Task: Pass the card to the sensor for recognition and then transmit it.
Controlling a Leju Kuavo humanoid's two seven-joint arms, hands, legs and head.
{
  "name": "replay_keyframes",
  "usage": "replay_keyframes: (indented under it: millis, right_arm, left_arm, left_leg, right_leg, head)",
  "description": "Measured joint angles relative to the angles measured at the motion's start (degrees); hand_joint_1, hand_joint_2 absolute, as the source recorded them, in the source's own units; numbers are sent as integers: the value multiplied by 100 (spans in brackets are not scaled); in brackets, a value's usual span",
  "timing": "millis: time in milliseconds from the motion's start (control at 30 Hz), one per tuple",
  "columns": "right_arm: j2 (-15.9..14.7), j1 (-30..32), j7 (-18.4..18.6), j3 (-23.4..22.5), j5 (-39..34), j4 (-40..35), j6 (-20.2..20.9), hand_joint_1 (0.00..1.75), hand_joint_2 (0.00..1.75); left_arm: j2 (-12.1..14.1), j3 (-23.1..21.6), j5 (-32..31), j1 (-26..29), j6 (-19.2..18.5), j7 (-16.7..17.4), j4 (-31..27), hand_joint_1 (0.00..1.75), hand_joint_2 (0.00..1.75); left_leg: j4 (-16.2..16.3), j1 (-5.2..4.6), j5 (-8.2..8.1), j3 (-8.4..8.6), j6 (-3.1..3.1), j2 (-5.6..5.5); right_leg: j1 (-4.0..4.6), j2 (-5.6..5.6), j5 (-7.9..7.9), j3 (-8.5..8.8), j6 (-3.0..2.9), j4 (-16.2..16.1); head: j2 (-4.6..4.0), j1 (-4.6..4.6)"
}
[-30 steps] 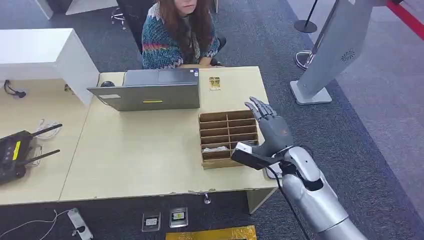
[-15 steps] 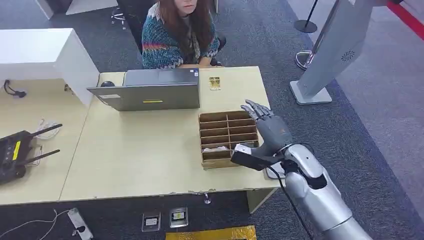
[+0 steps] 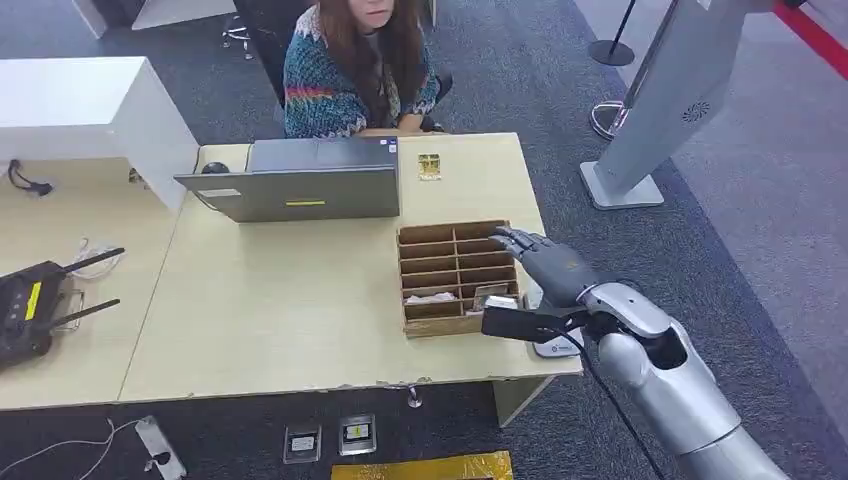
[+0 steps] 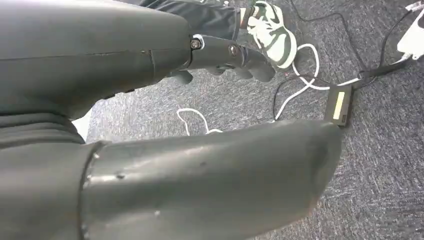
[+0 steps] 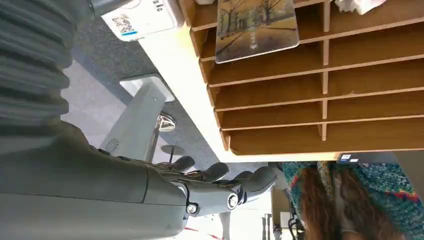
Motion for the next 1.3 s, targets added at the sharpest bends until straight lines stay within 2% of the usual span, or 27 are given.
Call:
replay_keyframes:
  millis: [467,933,1300]
  right_arm:
    - [-11,53,55,20,24,-107,-26,0,175]
    - [310,37,-116,236,219,96,-312,0,175]
    - [409,-2,-122,330,219,348,-328,0,175]
  left_arm:
    - [24,0,-13,47,-22,-7,0,0,0]
    - [22,0,-52,35,-57,-7,0,0,0]
    - [17,0,-35,59,-55,-7,4,0,0]
  left_leg:
    - [-1,0,0,-1,0,0]
    - [-1,1,0,-6,0,-1]
    - [-1,1,0,-5,0,-2]
  right_leg:
    - [0,0,0,0,0,0]
    - [2,-2,0,0,0,1]
    - [2,-3,0,-1,0,1]
  head:
    - [0,0]
    - [0,2]
    - [0,2]
